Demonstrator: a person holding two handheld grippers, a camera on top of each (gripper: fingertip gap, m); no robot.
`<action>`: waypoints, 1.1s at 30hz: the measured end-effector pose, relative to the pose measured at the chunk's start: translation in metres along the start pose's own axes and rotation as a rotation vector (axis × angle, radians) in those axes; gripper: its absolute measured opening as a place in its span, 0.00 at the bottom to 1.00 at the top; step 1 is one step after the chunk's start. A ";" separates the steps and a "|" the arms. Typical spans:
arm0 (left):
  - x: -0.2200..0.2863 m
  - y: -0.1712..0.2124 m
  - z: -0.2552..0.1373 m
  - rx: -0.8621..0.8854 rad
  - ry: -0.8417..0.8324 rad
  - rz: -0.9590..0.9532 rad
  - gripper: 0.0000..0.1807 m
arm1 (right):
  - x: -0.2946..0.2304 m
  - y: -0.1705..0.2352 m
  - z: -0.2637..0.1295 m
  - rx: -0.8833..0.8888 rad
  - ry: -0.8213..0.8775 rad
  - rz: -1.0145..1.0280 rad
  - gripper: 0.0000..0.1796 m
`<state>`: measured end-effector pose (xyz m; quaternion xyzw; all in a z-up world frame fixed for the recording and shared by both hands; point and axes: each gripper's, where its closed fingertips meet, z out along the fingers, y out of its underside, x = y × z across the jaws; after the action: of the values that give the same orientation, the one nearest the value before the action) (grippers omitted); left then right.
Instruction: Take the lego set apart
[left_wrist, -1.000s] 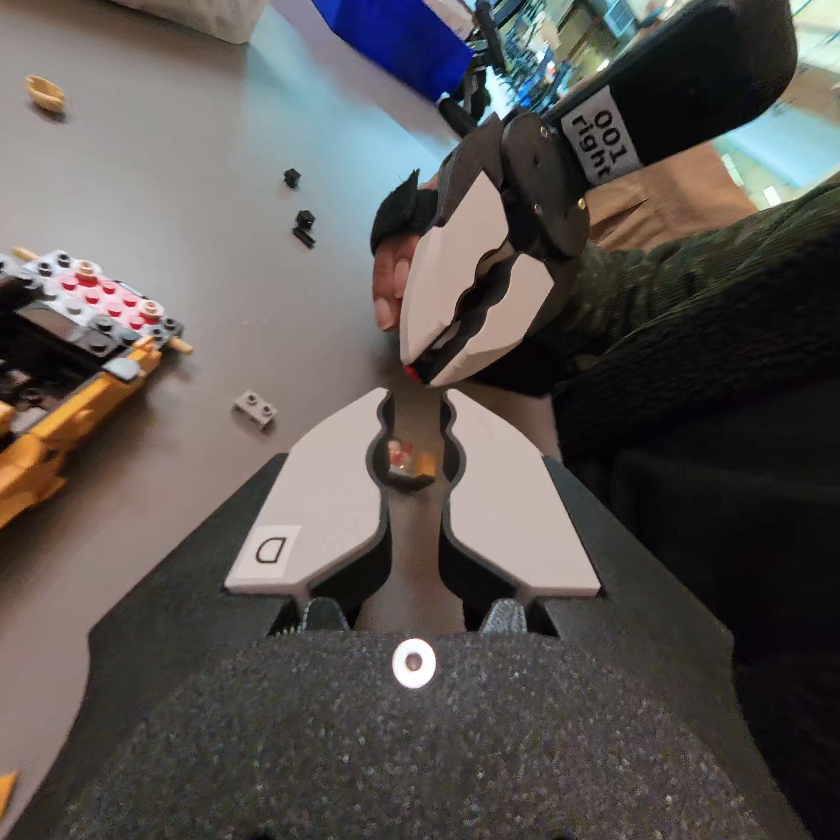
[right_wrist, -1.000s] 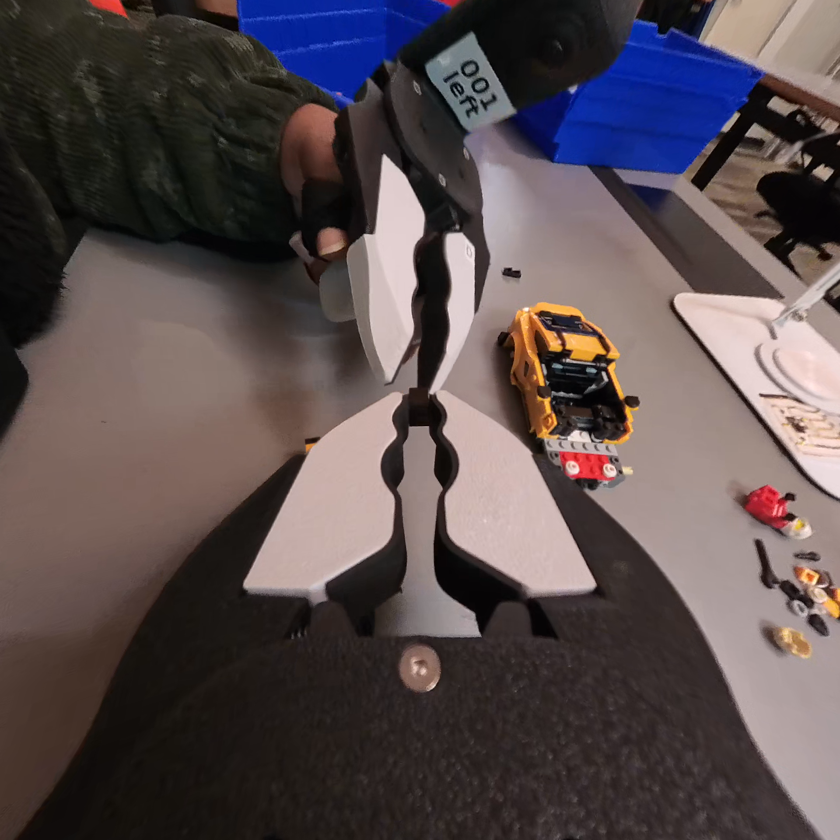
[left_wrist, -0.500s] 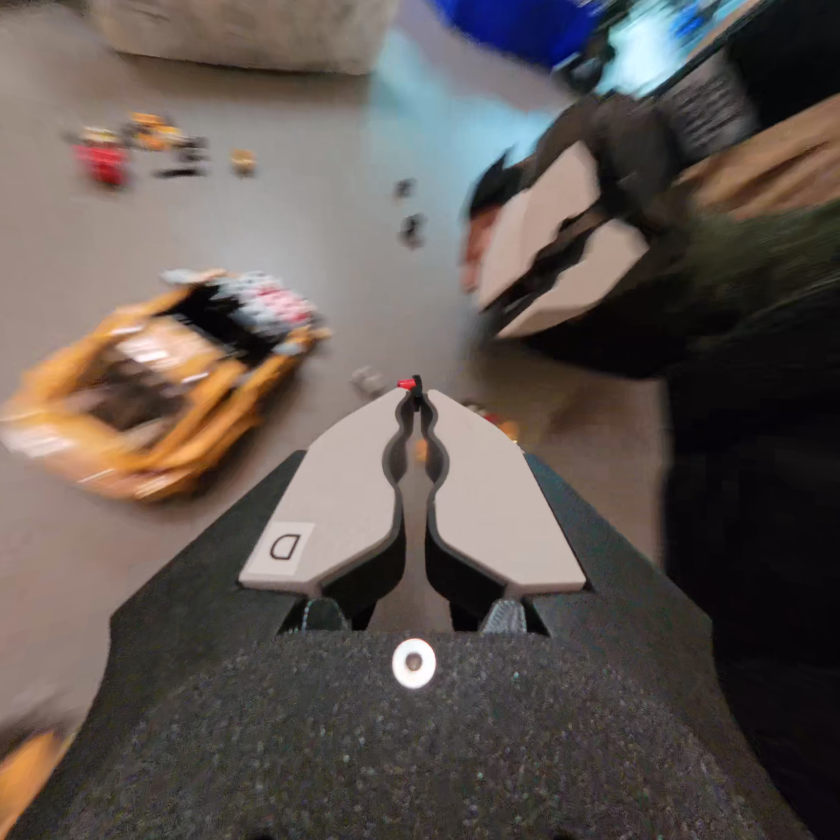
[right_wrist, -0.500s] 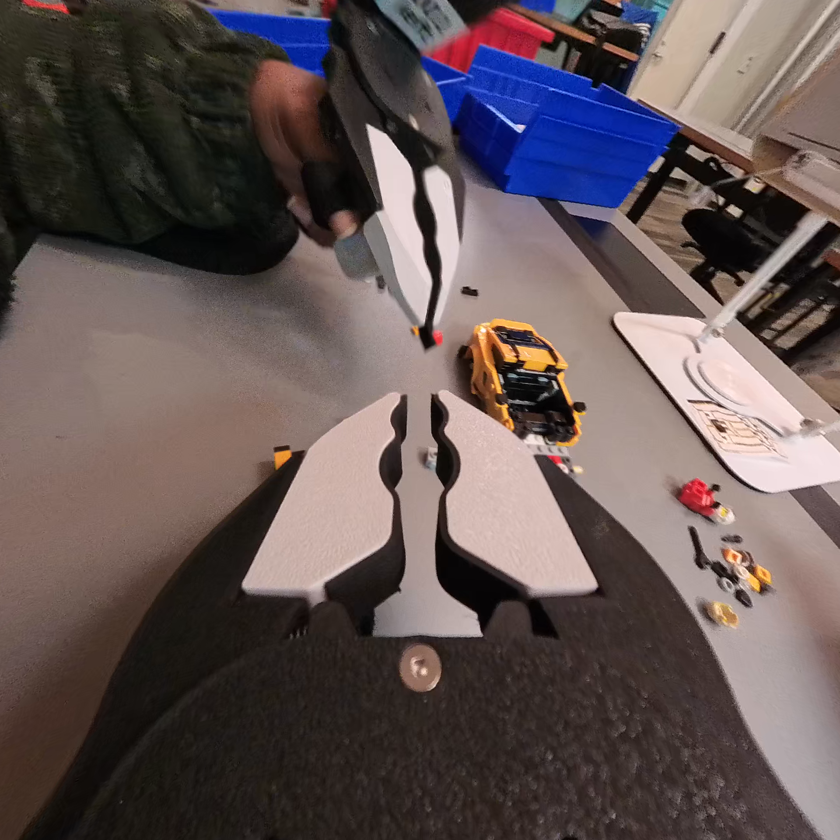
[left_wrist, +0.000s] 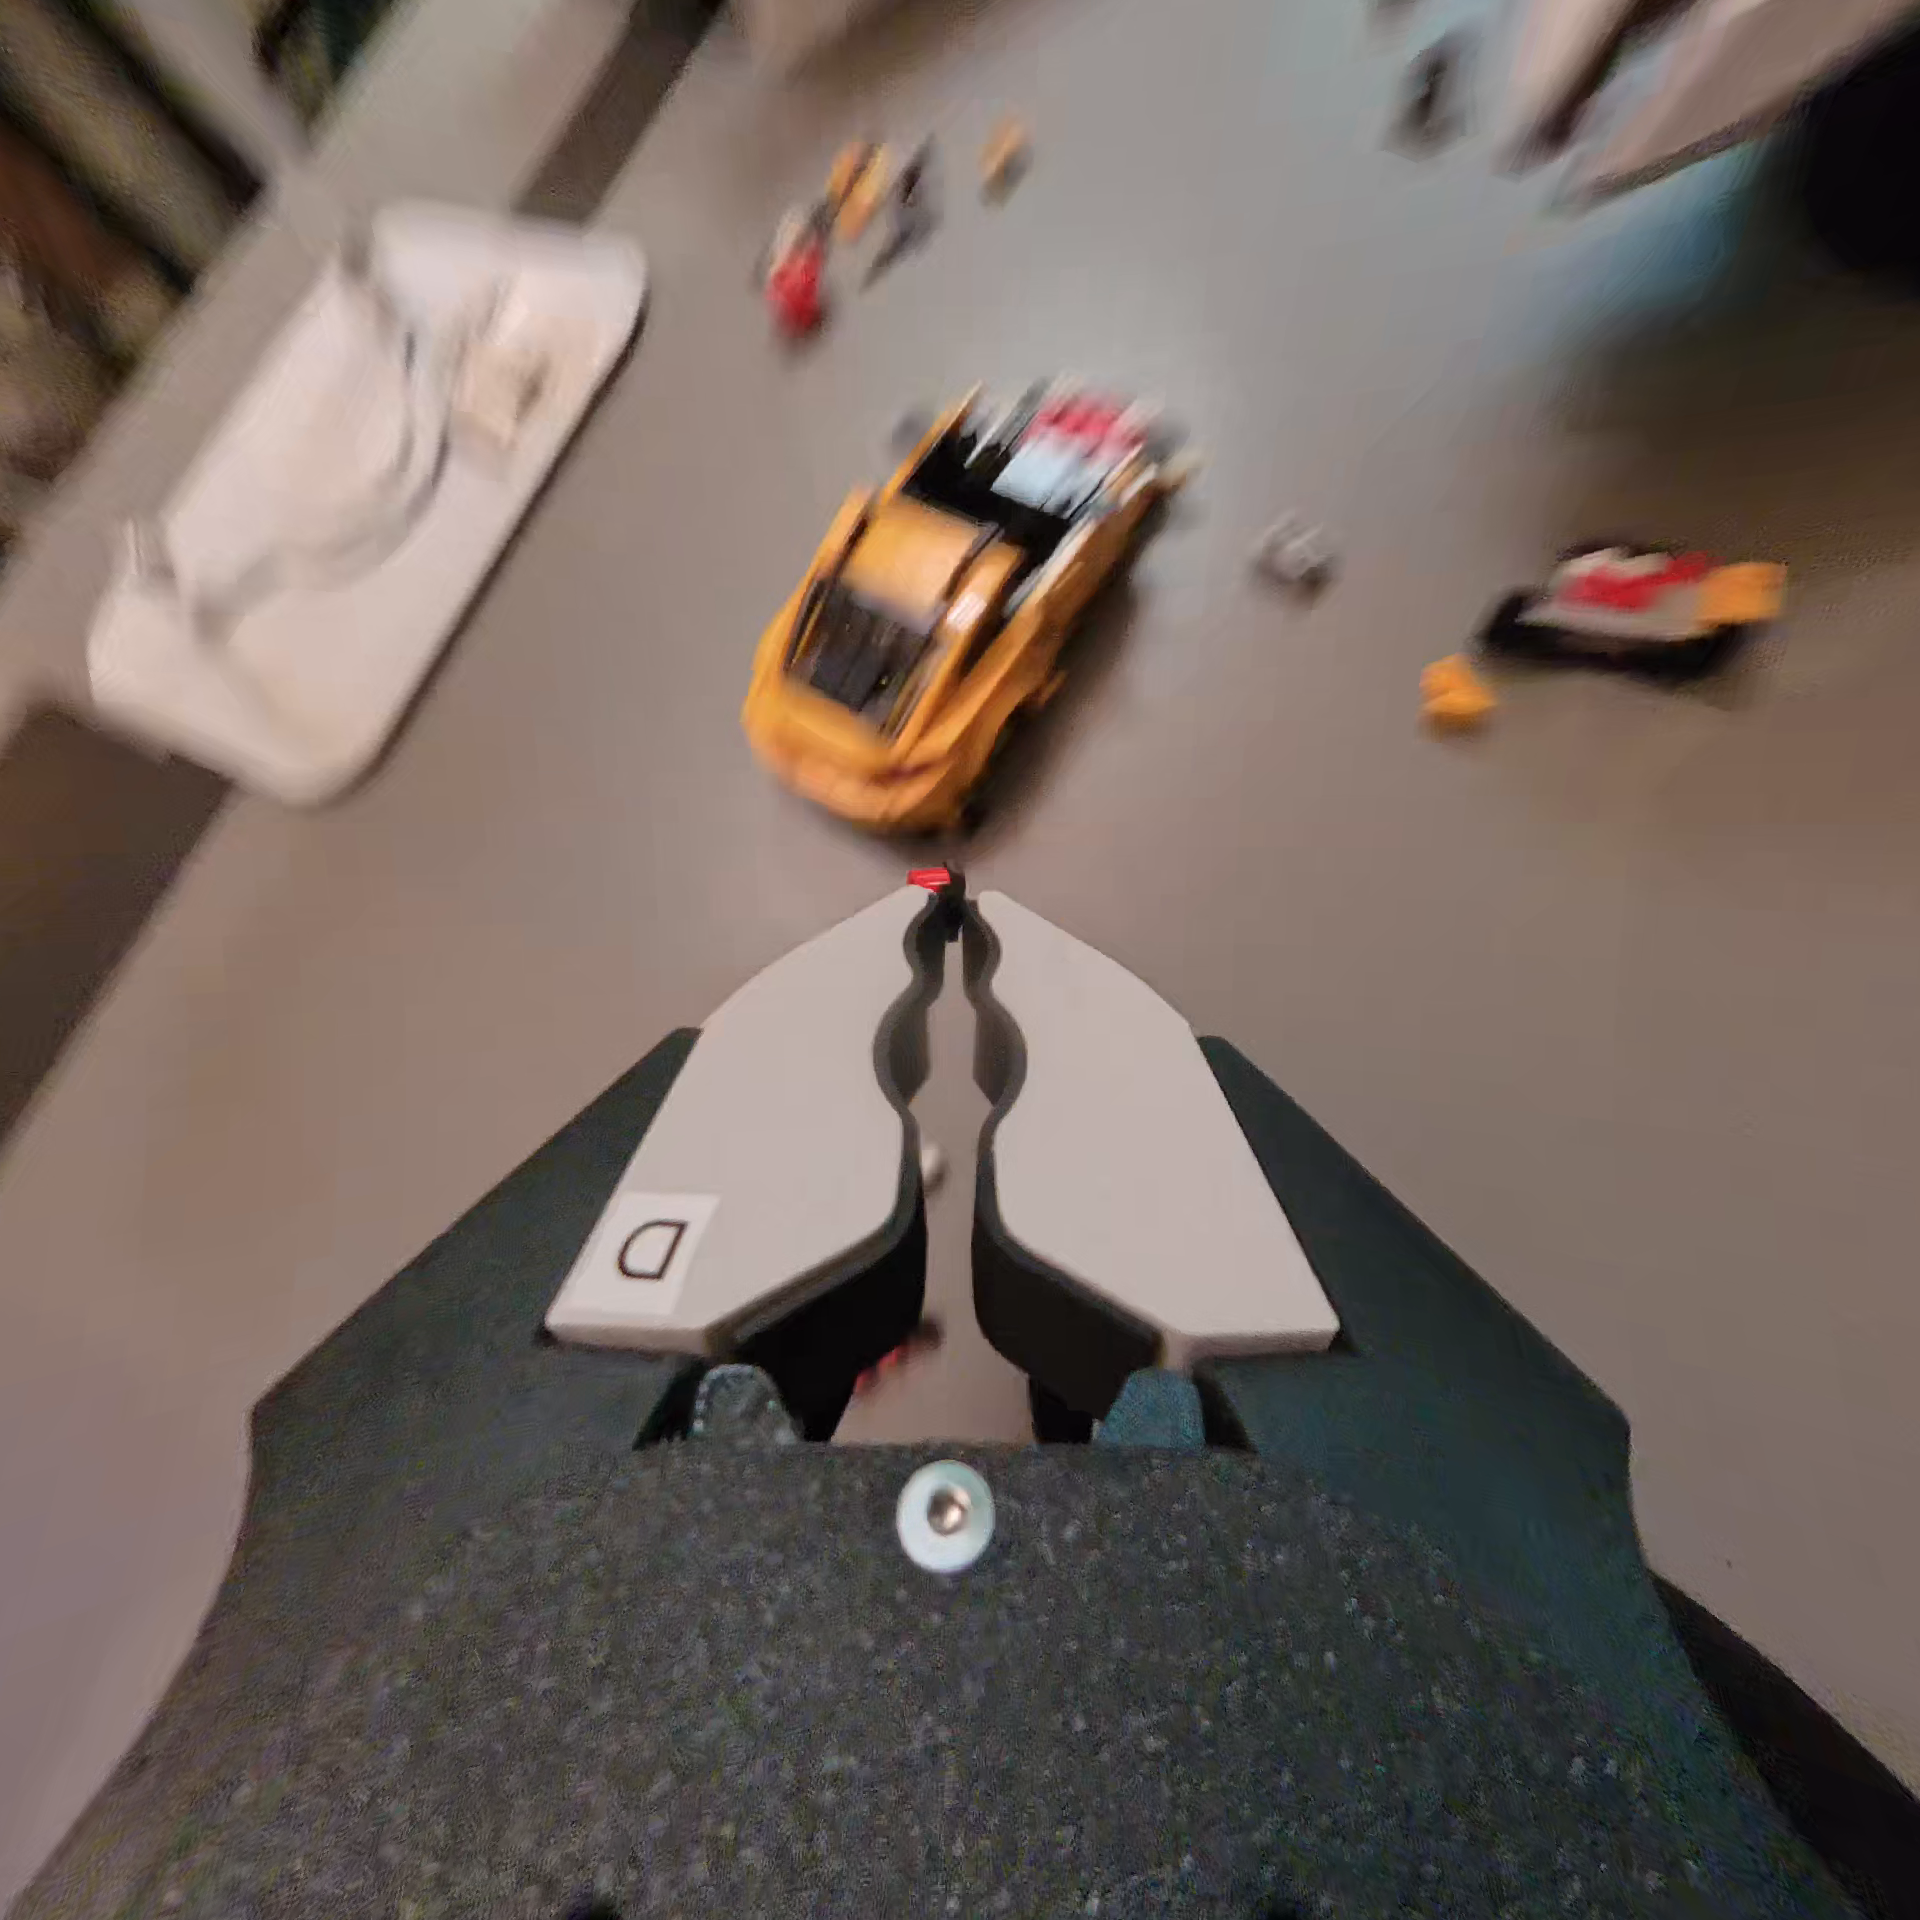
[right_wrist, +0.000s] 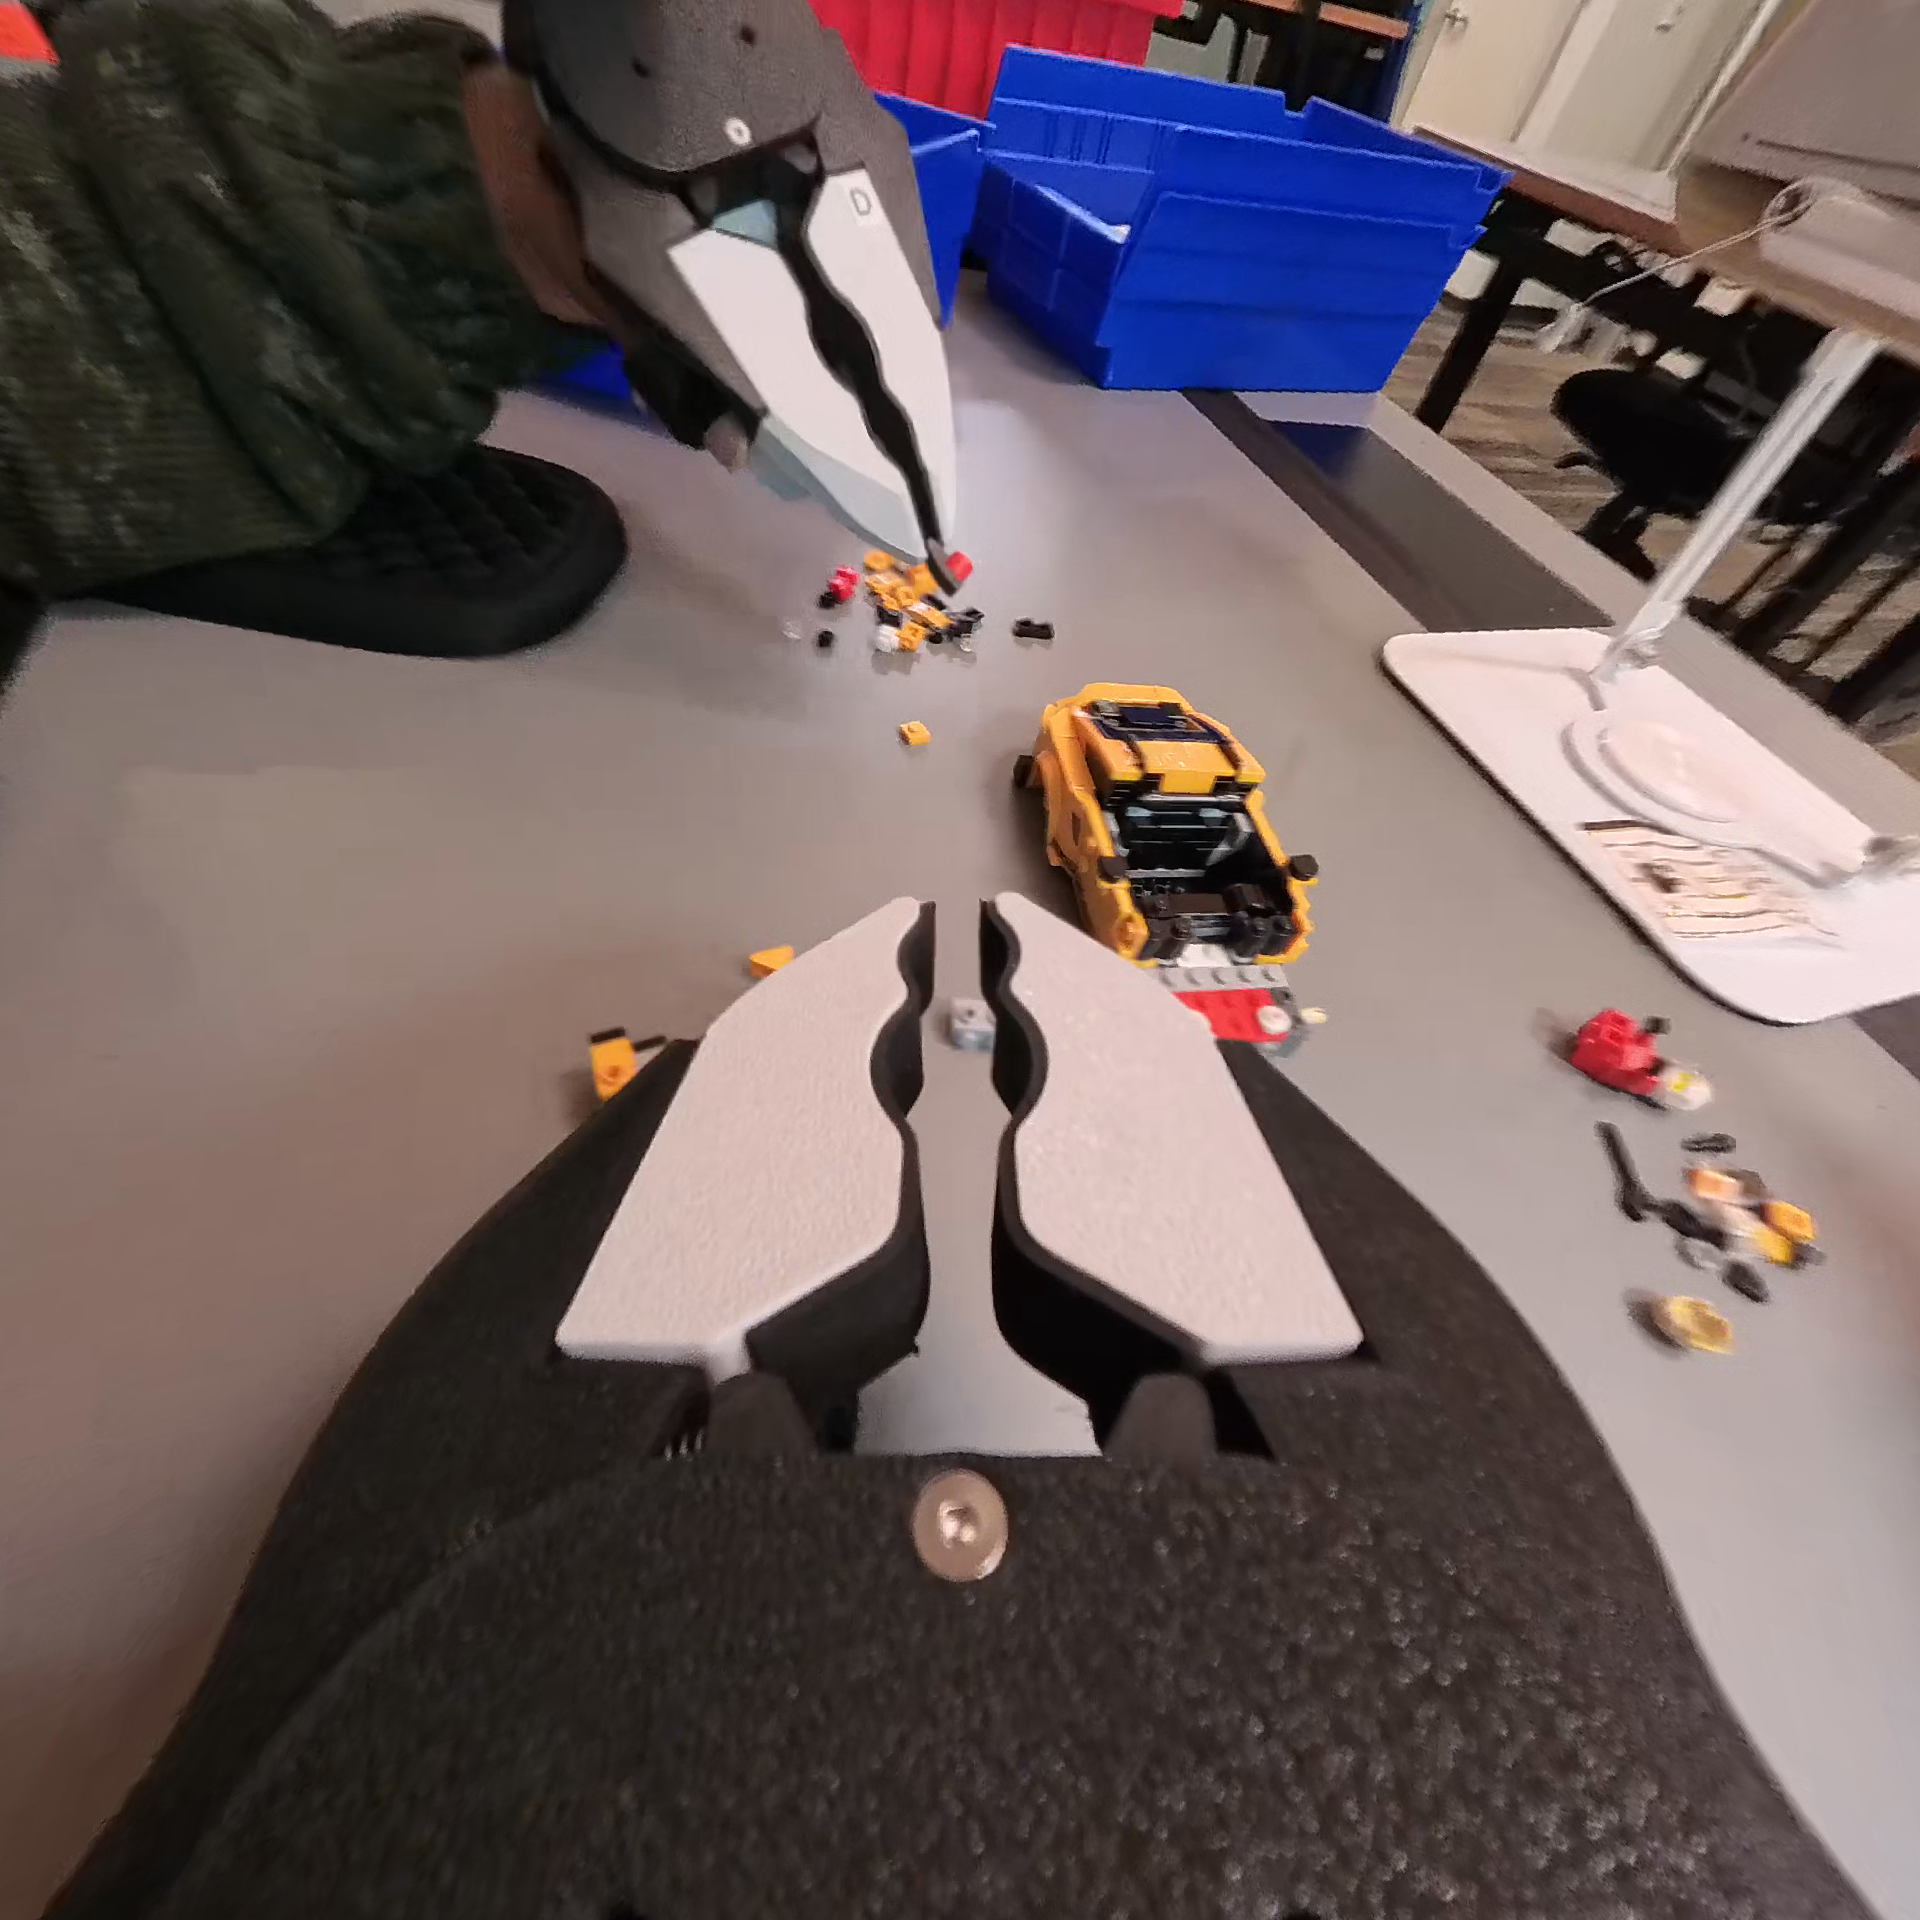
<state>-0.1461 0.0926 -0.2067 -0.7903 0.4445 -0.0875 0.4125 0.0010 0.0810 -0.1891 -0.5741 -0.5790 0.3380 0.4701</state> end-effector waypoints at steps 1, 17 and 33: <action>0.014 -0.018 -0.003 0.095 0.036 0.081 0.01 | -0.005 -0.002 0.001 0.008 -0.042 0.040 0.05; 0.133 -0.100 -0.010 0.452 0.185 0.594 0.01 | -0.064 -0.043 -0.005 0.147 -0.671 0.614 0.08; 0.163 -0.090 -0.006 0.400 0.365 0.540 0.01 | -0.027 -0.085 -0.038 0.533 -0.689 0.722 0.05</action>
<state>0.0041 -0.0132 -0.1741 -0.5199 0.6770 -0.2001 0.4809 0.0040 0.0397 -0.1017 -0.4537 -0.3604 0.7798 0.2370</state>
